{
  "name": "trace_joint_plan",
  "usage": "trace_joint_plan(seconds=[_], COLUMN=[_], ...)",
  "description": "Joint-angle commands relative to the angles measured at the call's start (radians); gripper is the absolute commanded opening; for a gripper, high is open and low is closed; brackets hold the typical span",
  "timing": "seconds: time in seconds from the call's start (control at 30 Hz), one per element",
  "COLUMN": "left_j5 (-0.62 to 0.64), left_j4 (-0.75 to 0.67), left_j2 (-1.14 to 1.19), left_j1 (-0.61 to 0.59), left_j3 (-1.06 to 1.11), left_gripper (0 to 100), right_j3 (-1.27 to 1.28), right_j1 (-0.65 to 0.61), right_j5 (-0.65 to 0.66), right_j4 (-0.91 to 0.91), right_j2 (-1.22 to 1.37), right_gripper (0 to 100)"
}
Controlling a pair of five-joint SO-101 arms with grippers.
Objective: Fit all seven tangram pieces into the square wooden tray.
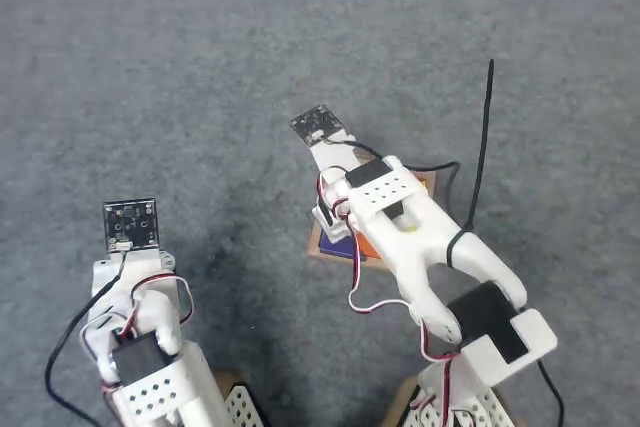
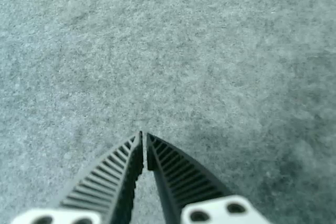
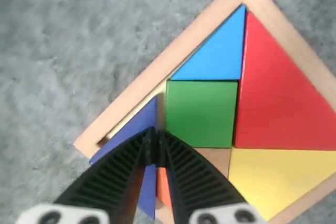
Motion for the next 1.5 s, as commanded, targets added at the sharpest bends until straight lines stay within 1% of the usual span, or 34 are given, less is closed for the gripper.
trace_joint_plan(seconds=[0.0, 0.07, 0.17, 0.27, 0.33, 0.47, 0.57, 0.63, 0.7, 0.77, 0.87, 0.97, 1.13, 1.27, 1.37, 1.47], left_j5=[-0.014, -0.014, -0.014, -0.014, -0.014, -0.014, -0.014, -0.014, -0.014, -0.014, -0.014, -0.014, -0.014, -0.014, -0.014, -0.014], left_j4=[0.002, 0.002, 0.002, 0.002, 0.002, 0.002, 0.002, 0.002, 0.002, 0.002, 0.002, 0.002, 0.002, 0.002, 0.002, 0.002], left_j2=[-0.014, -0.014, -0.014, -0.014, -0.014, -0.014, -0.014, -0.014, -0.014, -0.014, -0.014, -0.014, -0.014, -0.014, -0.014, -0.014], left_j1=[0.005, 0.005, 0.005, 0.005, 0.005, 0.005, 0.005, 0.005, 0.005, 0.005, 0.005, 0.005, 0.005, 0.005, 0.005, 0.005], left_j3=[-0.008, -0.008, -0.008, -0.008, -0.008, -0.008, -0.008, -0.008, -0.008, -0.008, -0.008, -0.008, -0.008, -0.008, -0.008, -0.008], left_gripper=[2, 2, 2, 2, 2, 2, 2, 2, 2, 2, 2, 2, 2, 2, 2, 2], right_j3=[-0.046, -0.046, -0.026, 0.06, 0.133, 0.218, 0.213, 0.207, 0.176, 0.109, 0.061, 0.038, 0.038, 0.041, 0.083, 0.153], right_j1=[0.01, 0.007, 0.007, -0.01, -0.019, -0.025, -0.035, -0.044, -0.044, -0.038, -0.038, -0.035, 0.022, 0.042, 0.021, -0.013], right_j5=[0.018, 0.018, 0.017, 0.018, 0.018, 0.021, 0.021, 0.034, 0.043, 0.041, 0.041, 0.041, 0.044, 0.038, 0.038, 0.038], right_j4=[-0.018, -0.005, 0.01, 0.01, 0.007, -0.027, -0.035, -0.079, -0.087, -0.044, -0.031, -0.031, -0.044, -0.013, -0.018, -0.021], right_j2=[-0.012, -0.053, -0.191, -0.318, -0.338, -0.288, -0.216, -0.156, -0.101, -0.051, -0.007, 0.004, -0.001, -0.113, -0.266, -0.363], right_gripper=[0.6, 0.6, 0.6, 0.6, 0.6, 0.7, 0.7, 0.7, 0.7, 0.7, 0.7, 0.7, 0.7, 0.7, 0.7, 0.7])
